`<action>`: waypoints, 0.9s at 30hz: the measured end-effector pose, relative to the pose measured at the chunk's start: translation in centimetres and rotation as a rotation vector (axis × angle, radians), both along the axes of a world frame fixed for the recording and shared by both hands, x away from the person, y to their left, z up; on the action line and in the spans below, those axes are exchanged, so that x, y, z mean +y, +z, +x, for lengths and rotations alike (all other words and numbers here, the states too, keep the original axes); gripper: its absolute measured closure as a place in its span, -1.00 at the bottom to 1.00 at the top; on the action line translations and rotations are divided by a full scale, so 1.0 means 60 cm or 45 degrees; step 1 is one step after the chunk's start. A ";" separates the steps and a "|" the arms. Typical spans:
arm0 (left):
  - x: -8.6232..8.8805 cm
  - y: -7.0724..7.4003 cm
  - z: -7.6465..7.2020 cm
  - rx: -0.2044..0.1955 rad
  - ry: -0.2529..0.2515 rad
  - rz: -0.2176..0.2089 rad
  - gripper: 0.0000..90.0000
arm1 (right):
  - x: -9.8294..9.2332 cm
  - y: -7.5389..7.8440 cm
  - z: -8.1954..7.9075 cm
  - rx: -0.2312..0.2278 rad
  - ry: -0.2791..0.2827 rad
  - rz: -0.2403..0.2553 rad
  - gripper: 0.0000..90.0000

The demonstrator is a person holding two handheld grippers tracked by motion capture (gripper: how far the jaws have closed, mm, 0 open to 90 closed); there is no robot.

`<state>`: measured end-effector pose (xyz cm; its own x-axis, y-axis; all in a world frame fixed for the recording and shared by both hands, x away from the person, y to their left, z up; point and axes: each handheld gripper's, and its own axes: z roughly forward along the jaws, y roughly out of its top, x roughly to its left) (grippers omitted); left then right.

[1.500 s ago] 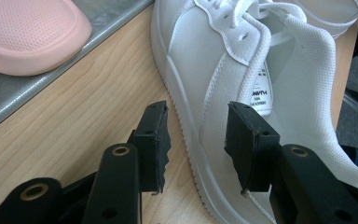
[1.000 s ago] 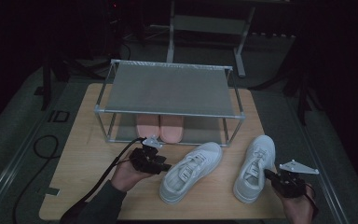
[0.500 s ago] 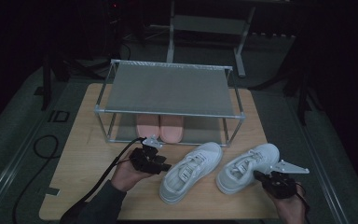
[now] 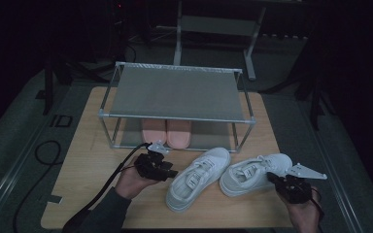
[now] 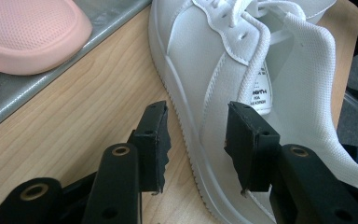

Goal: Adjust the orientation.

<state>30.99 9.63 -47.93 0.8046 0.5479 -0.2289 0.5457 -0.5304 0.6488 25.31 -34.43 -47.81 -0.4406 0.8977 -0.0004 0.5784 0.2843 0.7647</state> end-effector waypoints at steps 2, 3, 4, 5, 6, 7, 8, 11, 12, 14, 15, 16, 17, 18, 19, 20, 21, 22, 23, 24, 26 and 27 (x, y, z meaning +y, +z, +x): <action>0.000 0.000 0.000 -0.001 0.001 0.003 0.30 | -0.006 0.001 0.008 -0.021 -0.036 0.009 1.00; 0.000 0.000 0.000 -0.001 0.001 0.003 0.30 | -0.008 0.002 0.013 -0.029 -0.055 0.005 1.00; 0.000 0.000 0.000 -0.001 0.001 0.003 0.30 | -0.011 0.002 0.019 -0.031 -0.076 -0.002 1.00; 0.000 0.000 0.000 -0.001 0.000 0.003 0.30 | -0.013 0.002 0.024 -0.037 -0.090 0.000 1.00; 0.000 0.000 0.000 -0.001 0.000 0.003 0.30 | -0.014 0.003 0.029 -0.040 -0.098 0.004 1.00; 0.000 0.000 0.001 -0.001 -0.002 0.006 0.30 | -0.015 0.003 0.035 -0.041 -0.111 -0.004 1.00; 0.000 -0.001 0.001 -0.001 -0.002 0.006 0.30 | -0.017 0.003 0.041 -0.045 -0.119 -0.002 1.00; 0.000 -0.001 0.000 -0.001 -0.003 0.008 0.30 | -0.022 0.002 0.058 -0.052 -0.142 0.014 1.00; 0.001 0.000 0.000 -0.002 -0.001 0.006 0.30 | -0.024 0.001 0.063 -0.050 -0.150 0.013 1.00; 0.001 0.000 0.000 -0.004 0.001 0.006 0.30 | -0.025 0.000 0.072 -0.049 -0.164 0.009 1.00; 0.001 0.000 0.000 -0.004 0.002 0.006 0.30 | -0.025 -0.001 0.076 -0.049 -0.171 0.005 1.00; 0.001 0.000 0.000 -0.003 0.003 0.005 0.30 | -0.025 -0.002 0.080 -0.043 -0.175 0.000 1.00; 0.001 0.000 0.000 -0.003 0.002 0.007 0.30 | -0.026 -0.004 0.084 -0.041 -0.178 -0.001 1.00; 0.001 0.000 0.000 -0.004 0.001 0.008 0.30 | -0.027 -0.005 0.088 -0.040 -0.187 -0.004 1.00; 0.001 0.000 0.000 -0.004 0.000 0.009 0.30 | -0.029 -0.006 0.092 -0.040 -0.196 0.000 1.00; 0.001 0.000 0.000 -0.004 0.001 0.009 0.30 | -0.030 -0.007 0.095 -0.038 -0.208 0.006 1.00; 0.001 0.000 0.000 -0.004 0.001 0.008 0.30 | -0.032 -0.009 0.098 -0.032 -0.214 0.009 1.00; 0.001 0.000 0.001 -0.004 0.001 0.008 0.30 | -0.032 -0.012 0.102 -0.021 -0.215 0.009 1.00; 0.001 0.000 0.001 -0.004 0.002 0.008 0.30 | -0.031 -0.015 0.105 -0.010 -0.213 0.005 1.00; 0.001 -0.001 0.001 -0.004 0.002 0.008 0.30 | -0.030 -0.018 0.107 -0.011 -0.210 0.004 1.00; 0.001 -0.001 0.001 -0.001 0.005 0.003 0.30 | -0.030 -0.019 0.106 -0.009 -0.202 0.027 1.00; 0.000 -0.002 0.001 0.001 0.004 0.002 0.30 | -0.029 -0.019 0.106 -0.010 -0.193 0.033 1.00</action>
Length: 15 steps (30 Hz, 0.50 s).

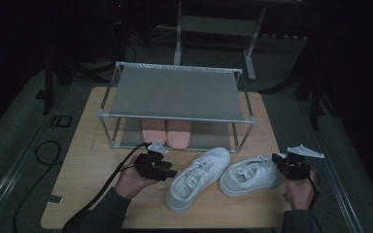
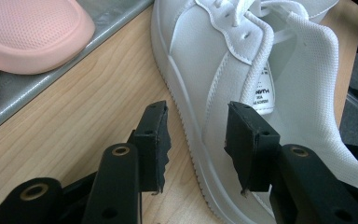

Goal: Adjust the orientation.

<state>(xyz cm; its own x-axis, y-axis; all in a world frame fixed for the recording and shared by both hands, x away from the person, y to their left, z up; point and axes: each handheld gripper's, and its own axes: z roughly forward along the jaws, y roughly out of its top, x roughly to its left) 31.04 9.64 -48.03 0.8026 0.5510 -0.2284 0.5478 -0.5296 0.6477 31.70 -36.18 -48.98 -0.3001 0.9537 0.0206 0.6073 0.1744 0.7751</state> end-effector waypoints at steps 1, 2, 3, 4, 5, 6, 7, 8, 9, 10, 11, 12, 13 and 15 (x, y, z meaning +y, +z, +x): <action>-0.001 0.000 0.000 0.001 0.000 0.000 0.30 | 0.001 0.000 0.000 0.002 0.003 -0.010 1.00; -0.001 -0.001 0.000 0.001 -0.001 0.002 0.30 | 0.001 -0.001 0.000 0.002 0.007 -0.006 1.00; -0.001 -0.001 0.000 0.003 -0.002 0.003 0.30 | 0.001 -0.001 0.000 0.002 0.010 -0.006 1.00; -0.002 -0.001 0.000 0.003 -0.002 0.002 0.30 | 0.001 -0.001 0.000 0.003 0.015 -0.003 1.00; -0.002 -0.001 0.000 0.003 -0.001 0.000 0.30 | 0.001 -0.001 0.000 0.003 0.024 0.007 1.00; -0.002 -0.001 0.000 0.004 -0.002 -0.001 0.30 | 0.002 -0.002 0.001 0.002 0.028 0.007 1.00; -0.002 -0.002 0.000 0.004 -0.002 0.000 0.30 | 0.002 -0.002 0.002 0.001 0.037 0.010 1.00; -0.002 -0.002 0.000 0.006 -0.002 0.001 0.30 | 0.003 -0.003 0.003 -0.001 0.055 0.021 1.00; -0.002 -0.002 0.000 0.005 -0.004 0.003 0.30 | 0.004 -0.004 0.004 -0.001 0.071 0.032 1.00; -0.002 -0.002 0.000 0.005 -0.004 0.003 0.30 | 0.007 -0.005 0.006 0.005 0.087 0.028 1.00; -0.002 -0.002 0.000 0.006 -0.002 0.001 0.30 | 0.011 -0.006 0.007 0.007 0.103 0.031 1.00; -0.002 -0.002 0.000 0.004 -0.002 0.001 0.30 | 0.015 -0.007 0.008 0.008 0.114 0.032 1.00; -0.002 -0.001 0.000 0.005 -0.003 0.002 0.30 | 0.017 -0.007 0.008 0.008 0.119 0.035 1.00; -0.001 -0.001 0.000 0.003 -0.003 0.000 0.30 | 0.019 -0.007 0.008 0.008 0.124 0.034 1.00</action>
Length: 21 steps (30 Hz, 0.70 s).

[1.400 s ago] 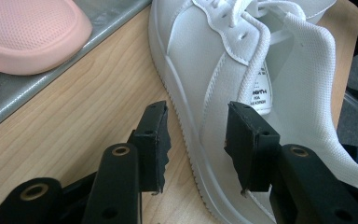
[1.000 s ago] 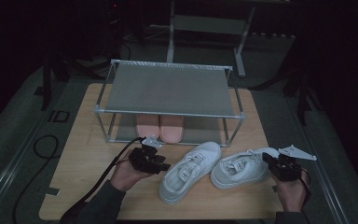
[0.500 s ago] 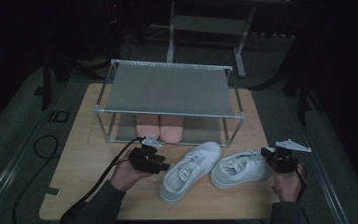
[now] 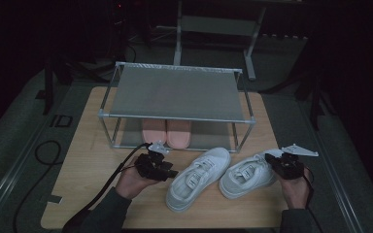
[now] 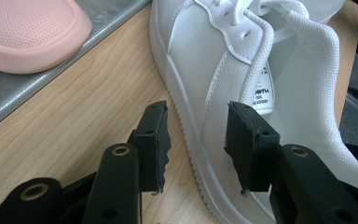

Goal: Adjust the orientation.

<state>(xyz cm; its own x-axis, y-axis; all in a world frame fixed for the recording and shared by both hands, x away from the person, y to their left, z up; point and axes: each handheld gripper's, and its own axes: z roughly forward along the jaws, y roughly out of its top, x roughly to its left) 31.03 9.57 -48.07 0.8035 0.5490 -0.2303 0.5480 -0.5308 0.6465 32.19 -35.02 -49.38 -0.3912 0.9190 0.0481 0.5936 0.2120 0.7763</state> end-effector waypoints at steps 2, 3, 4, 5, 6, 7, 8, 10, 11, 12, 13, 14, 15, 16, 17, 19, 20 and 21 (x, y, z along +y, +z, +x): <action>0.000 0.000 0.000 0.001 0.002 -0.003 0.30 | 0.002 0.000 -0.004 0.008 0.027 0.005 1.00; 0.000 0.000 0.001 0.001 0.002 -0.001 0.30 | 0.003 0.000 -0.006 0.009 0.036 0.005 1.00; -0.001 -0.001 0.001 0.002 0.001 -0.001 0.30 | 0.004 0.000 -0.008 0.012 0.048 0.013 1.00; -0.001 -0.001 0.000 0.002 0.001 -0.001 0.30 | 0.006 -0.001 -0.009 0.012 0.052 0.007 1.00; -0.002 -0.001 0.000 0.001 0.000 -0.001 0.30 | 0.006 -0.001 -0.010 0.011 0.049 0.006 1.00; -0.002 -0.001 0.000 -0.001 0.001 -0.003 0.30 | 0.006 -0.002 -0.010 0.010 0.048 0.012 1.00; -0.002 -0.001 0.000 -0.005 0.002 -0.006 0.31 | 0.005 -0.002 -0.010 0.012 0.048 0.022 1.00; -0.001 0.000 0.000 -0.003 0.004 -0.011 0.31 | 0.006 -0.003 -0.011 0.019 0.070 0.051 1.00; -0.001 0.000 0.001 -0.002 0.002 -0.012 0.31 | 0.008 -0.003 -0.012 0.022 0.083 0.055 1.00; -0.001 0.000 0.000 -0.001 0.002 -0.013 0.32 | 0.012 -0.003 -0.013 0.019 0.099 0.055 1.00; -0.001 0.000 0.000 -0.002 0.001 -0.013 0.32 | 0.017 -0.004 -0.014 0.019 0.116 0.058 1.00; -0.001 0.000 0.000 -0.003 0.000 -0.014 0.32 | 0.021 -0.005 -0.015 0.019 0.125 0.061 1.00; -0.001 0.001 -0.001 -0.005 -0.001 -0.014 0.32 | 0.025 -0.005 -0.017 0.019 0.131 0.062 1.00; -0.001 0.001 -0.001 -0.007 -0.003 -0.013 0.32 | 0.029 -0.005 -0.020 0.022 0.133 0.067 1.00; -0.001 0.001 -0.001 -0.007 -0.003 -0.013 0.32 | 0.029 -0.005 -0.020 0.022 0.133 0.067 1.00; 0.001 0.003 -0.001 -0.010 -0.002 -0.018 0.32 | 0.037 -0.005 -0.029 0.027 0.163 0.083 1.00; 0.001 0.003 -0.001 -0.010 -0.001 -0.019 0.32 | 0.041 -0.004 -0.033 0.026 0.173 0.083 1.00; 0.001 0.004 -0.002 -0.010 0.000 -0.020 0.32 | 0.044 -0.003 -0.036 0.024 0.179 0.082 1.00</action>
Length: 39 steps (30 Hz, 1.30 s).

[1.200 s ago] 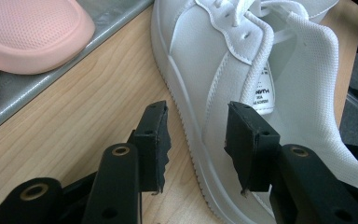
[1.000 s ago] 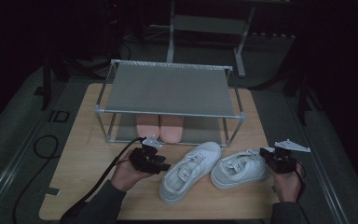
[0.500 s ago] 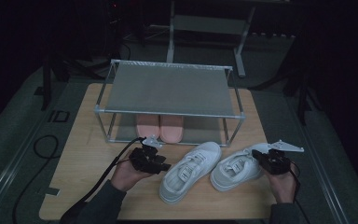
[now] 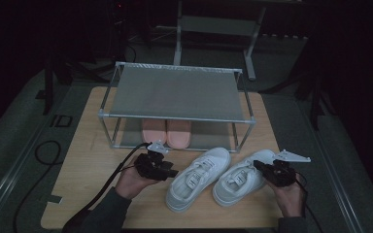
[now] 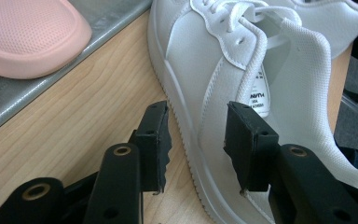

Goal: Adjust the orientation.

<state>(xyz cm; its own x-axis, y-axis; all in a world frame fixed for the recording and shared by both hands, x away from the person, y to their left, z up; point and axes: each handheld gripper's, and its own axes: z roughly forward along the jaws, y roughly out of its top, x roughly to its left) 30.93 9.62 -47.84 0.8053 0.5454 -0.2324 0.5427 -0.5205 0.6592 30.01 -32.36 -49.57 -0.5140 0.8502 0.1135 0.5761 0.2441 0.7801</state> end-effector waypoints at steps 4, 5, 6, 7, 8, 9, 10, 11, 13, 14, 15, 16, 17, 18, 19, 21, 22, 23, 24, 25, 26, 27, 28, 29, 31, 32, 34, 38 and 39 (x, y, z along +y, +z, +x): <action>0.000 0.001 0.000 -0.001 -0.002 -0.009 0.33 | 0.017 0.001 -0.015 -0.006 0.034 -0.002 1.00; -0.001 0.001 -0.001 0.000 -0.001 -0.014 0.33 | 0.021 0.002 -0.019 -0.009 0.042 -0.002 1.00; -0.001 0.001 -0.001 0.000 -0.001 -0.015 0.33 | 0.024 0.001 -0.022 -0.007 0.052 0.004 1.00; -0.001 0.001 -0.001 0.001 -0.002 -0.016 0.33 | 0.028 0.000 -0.026 -0.004 0.064 0.011 1.00; -0.001 0.001 -0.001 -0.001 -0.002 -0.016 0.33 | 0.033 0.000 -0.029 -0.008 0.065 0.004 1.00; -0.001 0.002 -0.001 -0.003 -0.005 -0.017 0.33 | 0.036 0.000 -0.032 -0.011 0.067 0.005 1.00; -0.001 0.002 -0.001 -0.004 -0.007 -0.014 0.33 | 0.039 -0.001 -0.035 -0.010 0.074 0.012 1.00; -0.001 0.003 -0.002 -0.005 -0.005 -0.018 0.33 | 0.042 -0.002 -0.039 -0.011 0.078 0.020 1.00; -0.001 0.004 -0.003 -0.007 -0.007 -0.017 0.33 | 0.050 -0.003 -0.045 -0.014 0.081 0.027 1.00; -0.001 0.005 -0.003 -0.008 -0.008 -0.017 0.33 | 0.054 -0.004 -0.049 -0.017 0.080 0.029 1.00; -0.002 0.005 -0.003 -0.009 -0.011 -0.020 0.33 | 0.058 -0.005 -0.052 -0.018 0.082 0.033 1.00; -0.002 0.006 -0.004 -0.010 -0.010 -0.023 0.34 | 0.061 -0.006 -0.056 -0.019 0.083 0.039 1.00; -0.003 0.006 -0.004 -0.012 -0.013 -0.022 0.34 | 0.065 -0.006 -0.059 -0.023 0.088 0.041 1.00; -0.003 0.007 -0.005 -0.015 -0.016 -0.018 0.34 | 0.069 -0.006 -0.062 -0.021 0.094 0.041 1.00; -0.003 0.007 -0.005 -0.016 -0.017 -0.019 0.34 | 0.072 -0.006 -0.064 -0.023 0.102 0.039 1.00; -0.004 0.008 -0.005 -0.017 -0.016 -0.021 0.34 | 0.075 -0.006 -0.066 -0.019 0.103 0.043 1.00; -0.004 0.008 -0.006 -0.018 -0.016 -0.021 0.34 | 0.082 -0.005 -0.071 -0.025 0.107 0.026 1.00; -0.004 0.009 -0.006 -0.019 -0.016 -0.022 0.35 | 0.085 -0.004 -0.073 -0.025 0.111 0.025 1.00; -0.004 0.009 -0.006 -0.020 -0.017 -0.023 0.35 | 0.089 -0.004 -0.075 -0.026 0.117 0.029 1.00; -0.004 0.010 -0.006 -0.021 -0.018 -0.024 0.35 | 0.095 -0.004 -0.078 -0.025 0.130 0.029 1.00; -0.004 0.010 -0.007 -0.023 -0.018 -0.025 0.35 | 0.099 -0.004 -0.080 -0.023 0.138 0.030 1.00; -0.004 0.012 -0.008 -0.026 -0.021 -0.024 0.35 | 0.105 -0.004 -0.082 -0.025 0.154 0.028 1.00; -0.004 0.013 -0.008 -0.027 -0.022 -0.022 0.35 | 0.110 -0.003 -0.084 -0.033 0.146 0.008 1.00; -0.005 0.013 -0.009 -0.030 -0.023 -0.026 0.35 | 0.111 -0.002 -0.085 -0.034 0.142 0.008 1.00; -0.005 0.015 -0.010 -0.034 -0.025 -0.029 0.35 | 0.110 -0.003 -0.087 -0.027 0.142 0.025 1.00; -0.006 0.016 -0.010 -0.036 -0.026 -0.030 0.35 | 0.110 -0.004 -0.088 -0.029 0.139 0.022 1.00; -0.008 0.018 -0.012 -0.039 -0.031 -0.037 0.35 | 0.111 -0.005 -0.090 -0.031 0.137 0.020 1.00; -0.016 0.027 -0.019 -0.059 -0.055 -0.039 0.35 | 0.109 0.000 -0.091 -0.037 0.146 0.016 1.00; -0.018 0.030 -0.021 -0.065 -0.063 -0.042 0.34 | 0.108 0.002 -0.091 -0.049 0.149 0.018 1.00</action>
<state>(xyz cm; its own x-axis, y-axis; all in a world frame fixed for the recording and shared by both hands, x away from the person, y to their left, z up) 29.65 8.52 -46.07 0.8423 0.4974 -0.2077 0.4822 -0.5232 0.7026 24.58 -25.89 -49.47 -0.6138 0.7826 0.1035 0.5139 0.2966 0.8050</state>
